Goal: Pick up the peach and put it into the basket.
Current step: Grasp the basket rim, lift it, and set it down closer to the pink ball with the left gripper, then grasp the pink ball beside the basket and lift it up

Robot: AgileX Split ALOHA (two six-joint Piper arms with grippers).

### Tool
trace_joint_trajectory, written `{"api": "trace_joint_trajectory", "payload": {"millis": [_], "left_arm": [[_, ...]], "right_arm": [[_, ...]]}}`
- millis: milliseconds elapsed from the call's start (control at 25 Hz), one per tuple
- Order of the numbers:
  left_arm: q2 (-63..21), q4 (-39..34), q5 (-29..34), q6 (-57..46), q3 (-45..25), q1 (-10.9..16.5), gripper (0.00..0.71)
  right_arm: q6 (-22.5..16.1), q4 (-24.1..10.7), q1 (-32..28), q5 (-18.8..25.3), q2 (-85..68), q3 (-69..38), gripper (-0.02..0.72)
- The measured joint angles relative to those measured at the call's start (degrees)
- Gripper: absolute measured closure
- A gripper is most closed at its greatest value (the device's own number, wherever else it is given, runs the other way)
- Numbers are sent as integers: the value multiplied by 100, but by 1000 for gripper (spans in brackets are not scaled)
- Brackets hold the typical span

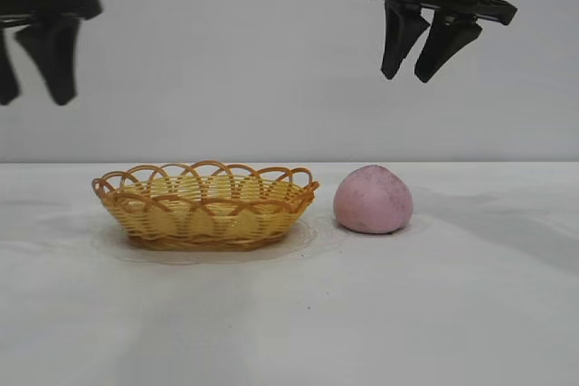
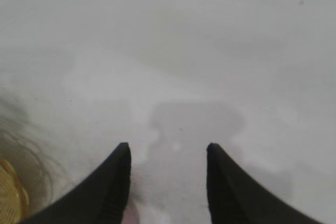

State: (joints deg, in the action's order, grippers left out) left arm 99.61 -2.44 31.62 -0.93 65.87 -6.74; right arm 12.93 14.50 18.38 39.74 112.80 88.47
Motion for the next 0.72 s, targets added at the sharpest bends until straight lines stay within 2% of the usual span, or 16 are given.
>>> {"api": "trace_joint_trajectory", "payload": {"millis": [120,240,440,720], "left_arm": [[0,-124,172,-3,0,522,322],[-91,-154,283,57,0,784,322],[-726,-104,379,83,-108,848,322],[-2914,-11,511,83,-681,848,322]], "right_arm": [[0,2,0,0,0,0,374],[0,12,0,0,0,0,374],[0,60,0,25,0,0,374],[0,159,0,87,0,0,374]]}}
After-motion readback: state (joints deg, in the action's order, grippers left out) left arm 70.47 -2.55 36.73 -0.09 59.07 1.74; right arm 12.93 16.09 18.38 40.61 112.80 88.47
